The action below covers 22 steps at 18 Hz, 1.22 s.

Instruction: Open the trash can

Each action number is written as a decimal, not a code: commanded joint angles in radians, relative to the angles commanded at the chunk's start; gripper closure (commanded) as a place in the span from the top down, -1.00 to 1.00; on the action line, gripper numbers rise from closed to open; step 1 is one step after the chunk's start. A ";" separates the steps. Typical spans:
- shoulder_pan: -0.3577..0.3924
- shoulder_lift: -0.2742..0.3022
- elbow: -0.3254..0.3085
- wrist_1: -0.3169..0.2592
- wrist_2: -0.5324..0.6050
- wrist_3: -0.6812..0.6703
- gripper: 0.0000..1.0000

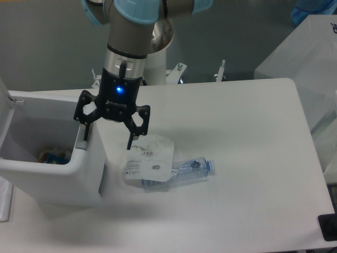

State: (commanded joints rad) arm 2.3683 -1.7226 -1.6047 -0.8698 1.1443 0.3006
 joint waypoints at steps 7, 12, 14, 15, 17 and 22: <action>0.143 -0.156 0.132 0.005 0.058 0.136 1.00; 0.248 -0.216 0.123 -0.002 0.206 0.503 1.00; 0.290 -0.250 0.132 0.000 0.206 0.554 1.00; 0.307 -0.256 0.134 0.000 0.207 0.599 1.00; 0.322 -0.265 0.131 -0.002 0.209 0.769 1.00; 0.342 -0.273 0.103 -0.012 0.290 1.028 1.00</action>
State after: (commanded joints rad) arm 2.7105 -1.9957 -1.5017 -0.8820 1.4339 1.3281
